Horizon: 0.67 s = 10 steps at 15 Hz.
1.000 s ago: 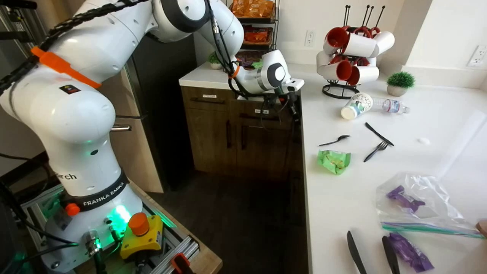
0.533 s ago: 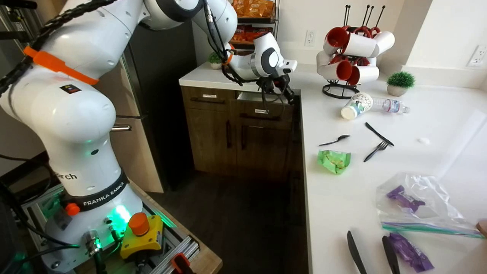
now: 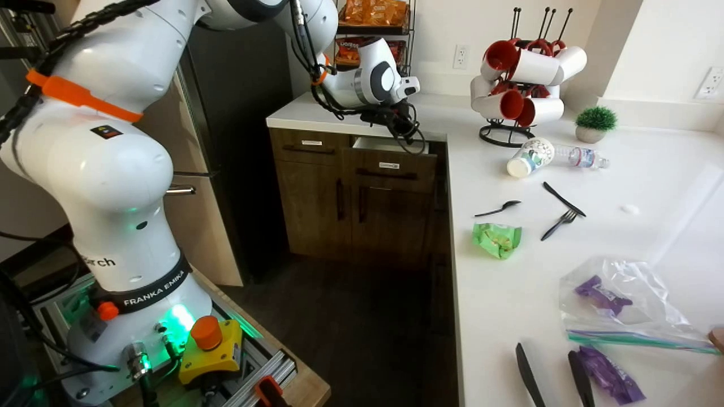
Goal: Open the top drawer of the cabinet on the left
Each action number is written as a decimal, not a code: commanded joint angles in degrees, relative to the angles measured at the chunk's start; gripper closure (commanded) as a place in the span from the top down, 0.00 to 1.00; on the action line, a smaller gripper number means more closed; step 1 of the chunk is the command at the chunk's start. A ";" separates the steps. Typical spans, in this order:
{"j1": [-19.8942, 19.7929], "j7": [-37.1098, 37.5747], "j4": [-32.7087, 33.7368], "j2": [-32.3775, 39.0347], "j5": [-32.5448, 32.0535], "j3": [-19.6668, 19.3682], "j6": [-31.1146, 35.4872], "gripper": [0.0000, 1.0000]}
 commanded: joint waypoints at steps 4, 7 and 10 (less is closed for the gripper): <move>0.59 -3.27 -0.03 0.00 0.16 0.35 0.58 0.00; -1.12 -7.35 2.28 1.86 1.05 3.44 1.36 0.00; -2.03 -13.23 4.88 3.97 0.98 7.05 1.13 0.00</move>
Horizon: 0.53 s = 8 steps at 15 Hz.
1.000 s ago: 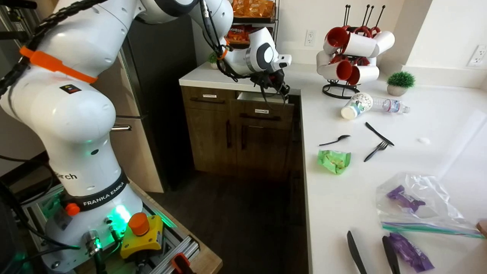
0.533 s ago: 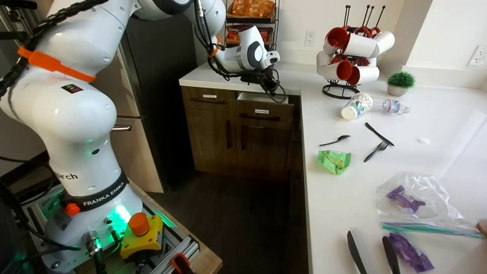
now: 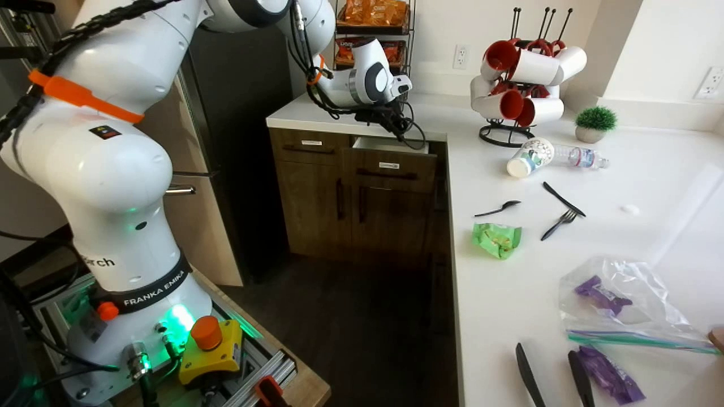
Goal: Open the top drawer of the cabinet on the left
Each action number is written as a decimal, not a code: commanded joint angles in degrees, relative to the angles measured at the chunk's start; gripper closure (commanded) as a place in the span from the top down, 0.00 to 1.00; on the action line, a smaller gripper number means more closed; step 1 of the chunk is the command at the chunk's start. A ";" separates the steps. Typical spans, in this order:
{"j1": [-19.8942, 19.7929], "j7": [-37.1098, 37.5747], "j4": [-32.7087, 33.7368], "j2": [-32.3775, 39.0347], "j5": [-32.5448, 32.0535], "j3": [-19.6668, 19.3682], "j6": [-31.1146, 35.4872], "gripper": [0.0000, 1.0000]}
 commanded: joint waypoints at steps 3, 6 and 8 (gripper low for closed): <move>-1.75 -9.67 5.56 5.29 1.28 6.04 0.69 0.00; -2.69 -13.62 7.05 7.13 1.84 8.49 -0.22 0.00; -3.16 -14.93 7.64 7.69 2.40 9.31 -1.49 0.00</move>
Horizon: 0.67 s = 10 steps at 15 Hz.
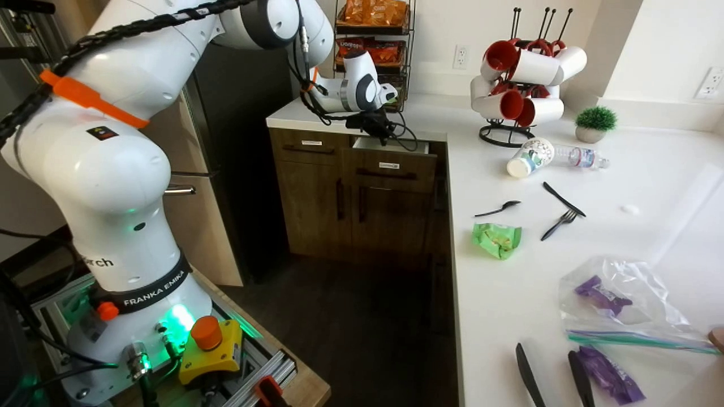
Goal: Open the top drawer of the cabinet on the left
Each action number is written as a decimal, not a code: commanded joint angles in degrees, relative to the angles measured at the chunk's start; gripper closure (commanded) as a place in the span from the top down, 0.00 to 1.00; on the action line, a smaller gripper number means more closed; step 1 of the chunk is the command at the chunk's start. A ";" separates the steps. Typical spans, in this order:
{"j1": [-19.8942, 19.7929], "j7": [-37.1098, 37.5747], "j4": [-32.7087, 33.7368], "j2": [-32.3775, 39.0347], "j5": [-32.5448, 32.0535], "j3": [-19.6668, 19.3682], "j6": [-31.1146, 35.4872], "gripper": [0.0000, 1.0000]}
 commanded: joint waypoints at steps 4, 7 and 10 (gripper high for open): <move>-2.36 -5.25 2.56 2.15 2.65 2.48 -3.00 0.00; -3.90 -7.85 2.33 1.33 4.02 4.34 -6.46 0.00; -4.78 -10.19 2.73 0.90 5.05 5.51 -10.67 0.00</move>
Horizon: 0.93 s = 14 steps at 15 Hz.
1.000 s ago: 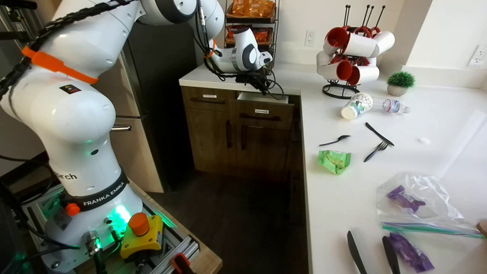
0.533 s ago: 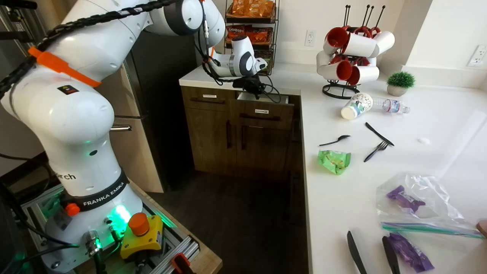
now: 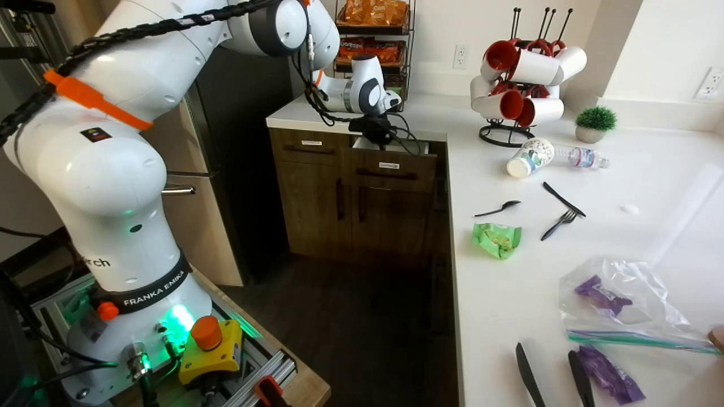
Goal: Open the top drawer of the cabinet on the left
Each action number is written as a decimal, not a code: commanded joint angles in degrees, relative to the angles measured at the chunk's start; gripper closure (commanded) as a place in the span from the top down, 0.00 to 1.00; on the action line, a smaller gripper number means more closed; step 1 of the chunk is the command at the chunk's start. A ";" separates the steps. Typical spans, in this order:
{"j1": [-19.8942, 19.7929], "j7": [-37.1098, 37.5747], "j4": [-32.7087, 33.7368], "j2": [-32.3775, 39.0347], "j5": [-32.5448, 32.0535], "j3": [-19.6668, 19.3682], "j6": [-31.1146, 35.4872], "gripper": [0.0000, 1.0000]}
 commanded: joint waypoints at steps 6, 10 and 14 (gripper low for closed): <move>-1.50 -5.27 1.19 -2.72 3.13 2.08 -13.53 0.00; -1.58 -5.74 0.23 -4.73 2.97 1.71 -16.35 0.00; -2.96 -5.62 -2.98 -7.40 4.49 2.17 -16.51 0.00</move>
